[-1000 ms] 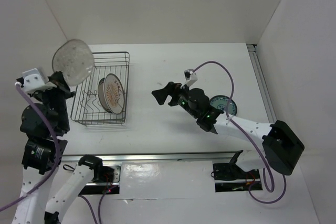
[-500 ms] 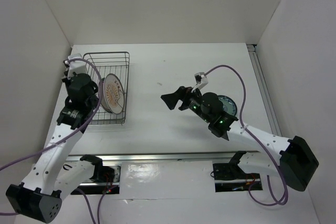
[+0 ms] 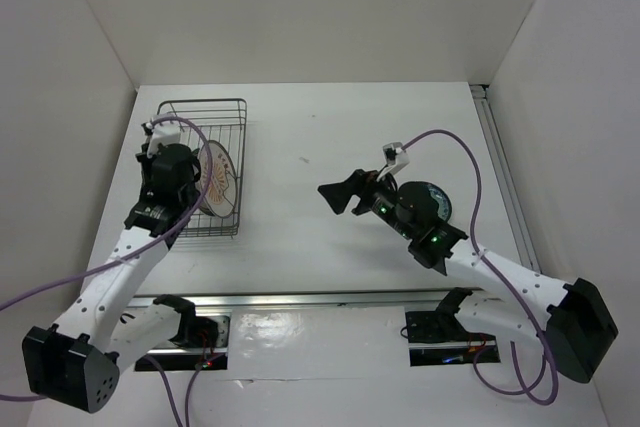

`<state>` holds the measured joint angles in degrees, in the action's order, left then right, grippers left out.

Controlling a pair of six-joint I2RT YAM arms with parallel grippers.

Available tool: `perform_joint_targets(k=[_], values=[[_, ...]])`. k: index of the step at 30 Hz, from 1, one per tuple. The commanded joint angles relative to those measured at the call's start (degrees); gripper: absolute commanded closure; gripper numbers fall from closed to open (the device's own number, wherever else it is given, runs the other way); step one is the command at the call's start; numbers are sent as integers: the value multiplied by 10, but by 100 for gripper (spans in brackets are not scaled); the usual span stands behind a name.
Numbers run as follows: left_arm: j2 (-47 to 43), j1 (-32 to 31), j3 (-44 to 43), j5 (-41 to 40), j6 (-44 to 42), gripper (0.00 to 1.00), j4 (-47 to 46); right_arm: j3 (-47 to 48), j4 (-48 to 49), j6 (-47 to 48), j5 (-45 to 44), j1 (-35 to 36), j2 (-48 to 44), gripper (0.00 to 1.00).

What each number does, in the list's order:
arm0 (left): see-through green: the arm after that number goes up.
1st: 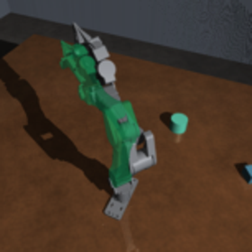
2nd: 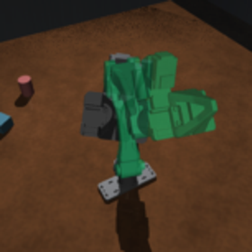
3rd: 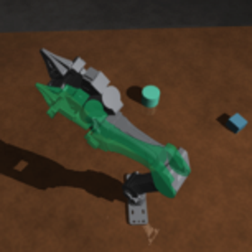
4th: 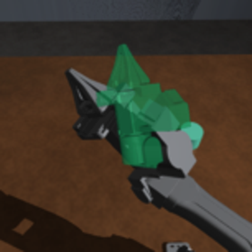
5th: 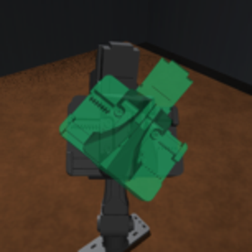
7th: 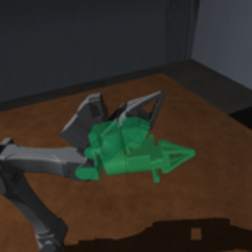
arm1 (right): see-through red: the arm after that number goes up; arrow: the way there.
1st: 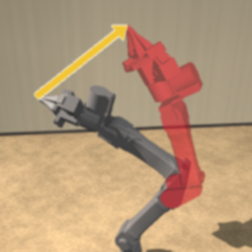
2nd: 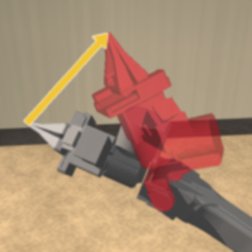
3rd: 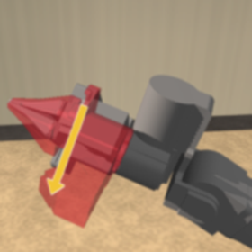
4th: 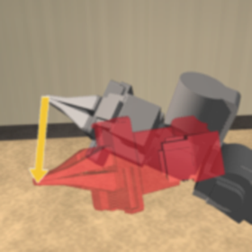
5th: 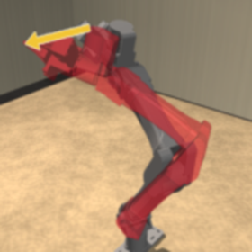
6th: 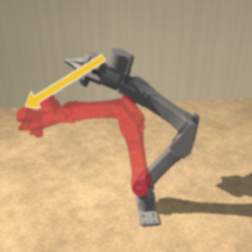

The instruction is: Load the plates into the dish rack

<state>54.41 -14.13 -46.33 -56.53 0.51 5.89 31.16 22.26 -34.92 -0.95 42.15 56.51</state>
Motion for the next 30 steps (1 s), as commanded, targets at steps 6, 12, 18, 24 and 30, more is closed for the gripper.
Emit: perform_joint_targets(k=[6, 12, 18, 24, 30], values=[[43, -2, 5, 26, 83, 100, 21, -7, -13, 16, 6, -15, -47, 0], [78, -2, 6, -2, 114, 100, 39, -7, -13, 21, 6, -20, -54, 0], [63, -2, 20, -17, 108, 100, 22, -13, -6, 15, 11, -20, -42, 0], [36, -2, 34, -5, 99, 100, 11, -13, 5, 10, 17, -20, -32, 0], [36, -2, 28, 22, 106, 100, 27, -13, 5, 5, 22, -20, -32, 0]])
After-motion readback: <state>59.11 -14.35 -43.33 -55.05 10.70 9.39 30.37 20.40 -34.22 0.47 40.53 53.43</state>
